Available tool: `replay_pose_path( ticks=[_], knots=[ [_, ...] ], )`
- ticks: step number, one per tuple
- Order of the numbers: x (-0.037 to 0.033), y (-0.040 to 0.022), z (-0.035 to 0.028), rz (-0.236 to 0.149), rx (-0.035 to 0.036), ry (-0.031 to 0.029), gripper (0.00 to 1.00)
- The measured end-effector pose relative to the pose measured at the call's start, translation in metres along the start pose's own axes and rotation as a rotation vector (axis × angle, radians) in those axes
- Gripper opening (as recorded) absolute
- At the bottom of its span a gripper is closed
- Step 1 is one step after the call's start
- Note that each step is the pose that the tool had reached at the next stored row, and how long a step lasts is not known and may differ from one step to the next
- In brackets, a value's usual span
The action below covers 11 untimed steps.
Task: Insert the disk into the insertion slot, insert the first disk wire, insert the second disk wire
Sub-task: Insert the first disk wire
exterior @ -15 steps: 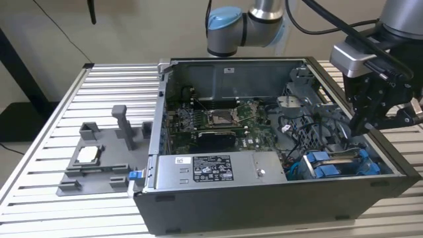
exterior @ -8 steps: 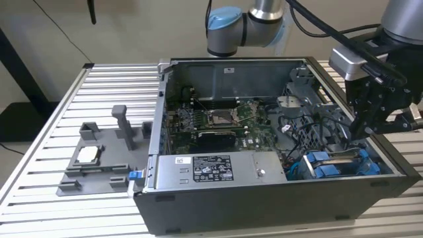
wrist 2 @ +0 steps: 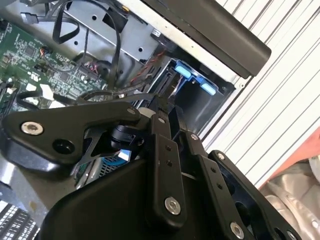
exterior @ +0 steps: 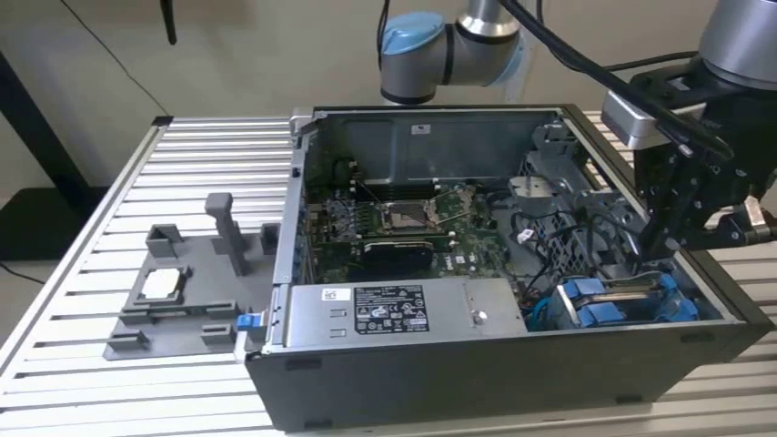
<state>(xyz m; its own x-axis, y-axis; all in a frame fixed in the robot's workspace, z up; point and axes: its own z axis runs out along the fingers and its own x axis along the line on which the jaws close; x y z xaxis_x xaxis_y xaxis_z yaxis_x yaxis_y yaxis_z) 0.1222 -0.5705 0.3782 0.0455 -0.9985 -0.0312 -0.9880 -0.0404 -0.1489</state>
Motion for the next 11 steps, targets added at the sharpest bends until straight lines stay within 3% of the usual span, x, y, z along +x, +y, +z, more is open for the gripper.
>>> replay_pose_path(
  ticks=[6, 11],
  knots=[
    [0.0005, -0.0068, 0.0038, 0.002, -0.0401, -0.0058, 0.19],
    [0.0013, -0.0141, 0.0057, 0.004, -0.0876, -0.0098, 0.19]
  ],
)
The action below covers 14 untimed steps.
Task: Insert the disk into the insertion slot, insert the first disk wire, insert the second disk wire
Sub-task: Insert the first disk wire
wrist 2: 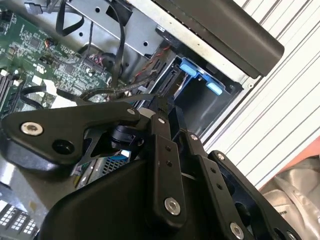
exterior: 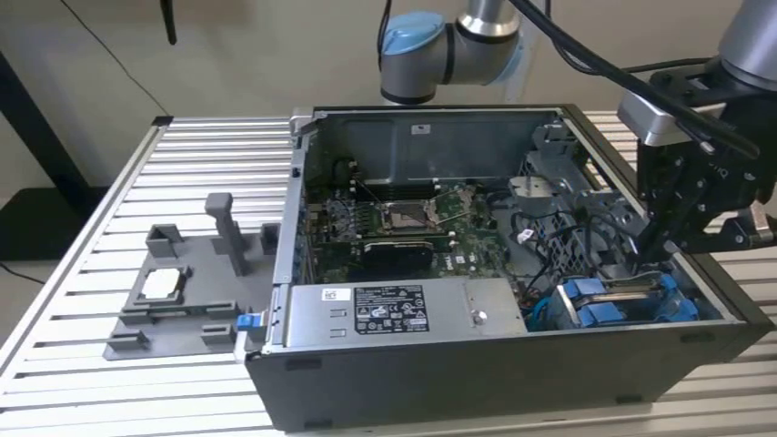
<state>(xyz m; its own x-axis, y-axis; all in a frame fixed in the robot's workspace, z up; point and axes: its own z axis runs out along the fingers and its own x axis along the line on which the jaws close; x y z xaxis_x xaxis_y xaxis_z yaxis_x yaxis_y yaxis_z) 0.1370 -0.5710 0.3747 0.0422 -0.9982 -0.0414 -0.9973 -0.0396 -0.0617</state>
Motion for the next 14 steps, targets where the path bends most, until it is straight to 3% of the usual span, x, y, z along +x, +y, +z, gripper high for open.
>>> replay_pose_path(
  ticks=[4, 9, 11, 14],
  knots=[
    [0.0006, -0.0049, 0.0005, 0.002, -0.0313, -0.0045, 0.19],
    [0.0015, -0.0102, 0.0010, 0.003, -0.0642, -0.0110, 0.19],
    [0.0018, -0.0118, 0.0014, 0.004, -0.0721, -0.0158, 0.19],
    [0.0022, -0.0133, 0.0021, 0.005, -0.0775, -0.0235, 0.19]
  ],
)
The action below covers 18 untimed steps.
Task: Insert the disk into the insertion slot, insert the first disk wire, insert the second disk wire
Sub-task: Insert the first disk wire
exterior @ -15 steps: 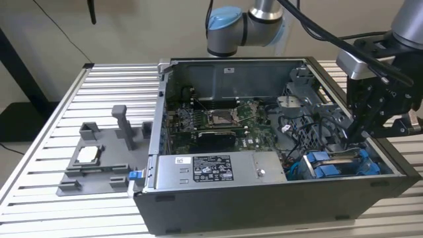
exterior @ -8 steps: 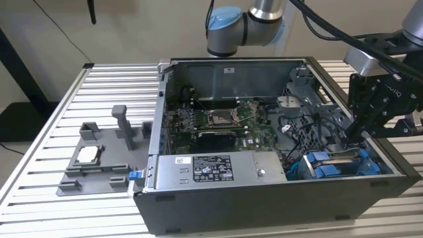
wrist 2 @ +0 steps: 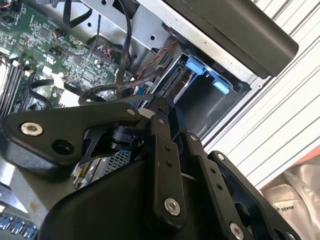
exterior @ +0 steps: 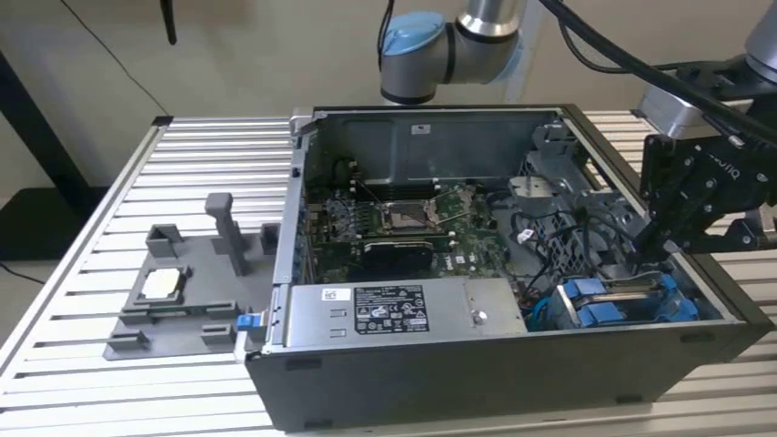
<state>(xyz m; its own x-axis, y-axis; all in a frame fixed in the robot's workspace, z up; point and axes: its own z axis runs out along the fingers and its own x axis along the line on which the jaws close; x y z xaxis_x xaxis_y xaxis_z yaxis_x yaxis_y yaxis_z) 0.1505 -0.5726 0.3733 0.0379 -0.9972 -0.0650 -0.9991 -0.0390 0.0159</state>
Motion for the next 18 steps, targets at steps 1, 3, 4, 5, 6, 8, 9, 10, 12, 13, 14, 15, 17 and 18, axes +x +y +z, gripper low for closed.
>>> replay_pose_path(
  ticks=[1, 3, 4, 5, 6, 8, 9, 10, 12, 13, 14, 15, 17, 18],
  knots=[
    [0.0002, -0.0006, 0.0001, 0.000, -0.0025, -0.0018, 0.19],
    [0.0011, -0.0023, 0.0000, 0.001, -0.0175, -0.0032, 0.19],
    [0.0015, -0.0034, 0.0000, 0.002, -0.0256, -0.0039, 0.19],
    [0.0020, -0.0047, 0.0000, 0.002, -0.0341, -0.0047, 0.19],
    [0.0025, -0.0060, -0.0001, 0.003, -0.0422, -0.0056, 0.19],
    [0.0035, -0.0087, -0.0002, 0.004, -0.0587, -0.0074, 0.19],
    [0.0041, -0.0100, -0.0002, 0.004, -0.0665, -0.0083, 0.19],
    [0.0046, -0.0112, -0.0002, 0.005, -0.0747, -0.0090, 0.19],
    [0.0057, -0.0138, -0.0003, 0.006, -0.0897, -0.0102, 0.19],
    [0.0060, -0.0149, -0.0003, 0.006, -0.0949, -0.0104, 0.19],
    [0.0060, -0.0152, -0.0004, 0.006, -0.0957, -0.0103, 0.19],
    [0.0060, -0.0152, -0.0003, 0.006, -0.0957, -0.0105, 0.19],
    [0.0060, -0.0152, -0.0004, 0.006, -0.0958, -0.0104, 0.19],
    [0.0060, -0.0153, -0.0004, 0.006, -0.0958, -0.0104, 0.19]
  ],
)
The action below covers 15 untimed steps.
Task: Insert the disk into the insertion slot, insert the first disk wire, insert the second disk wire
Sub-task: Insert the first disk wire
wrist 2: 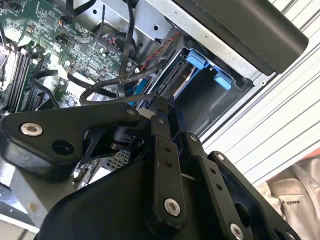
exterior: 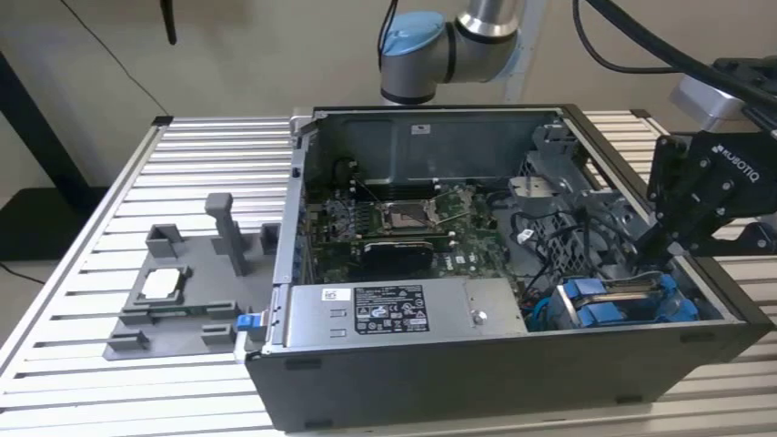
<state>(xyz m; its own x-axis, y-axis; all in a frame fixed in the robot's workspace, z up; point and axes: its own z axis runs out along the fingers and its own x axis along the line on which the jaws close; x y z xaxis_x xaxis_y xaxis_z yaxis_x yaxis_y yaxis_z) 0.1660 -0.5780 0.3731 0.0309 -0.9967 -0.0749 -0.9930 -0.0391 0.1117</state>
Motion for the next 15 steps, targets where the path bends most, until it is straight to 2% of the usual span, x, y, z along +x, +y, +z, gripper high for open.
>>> replay_pose_path(
  ticks=[4, 9, 15],
  knots=[
    [0.0001, -0.0003, 0.0009, 0.000, 0.0000, -0.0002, 0.19],
    [0.0006, -0.0024, 0.0049, 0.000, -0.0005, -0.0001, 0.19],
    [0.0014, -0.0079, 0.0083, 0.001, -0.0135, -0.0008, 0.19]
  ],
)
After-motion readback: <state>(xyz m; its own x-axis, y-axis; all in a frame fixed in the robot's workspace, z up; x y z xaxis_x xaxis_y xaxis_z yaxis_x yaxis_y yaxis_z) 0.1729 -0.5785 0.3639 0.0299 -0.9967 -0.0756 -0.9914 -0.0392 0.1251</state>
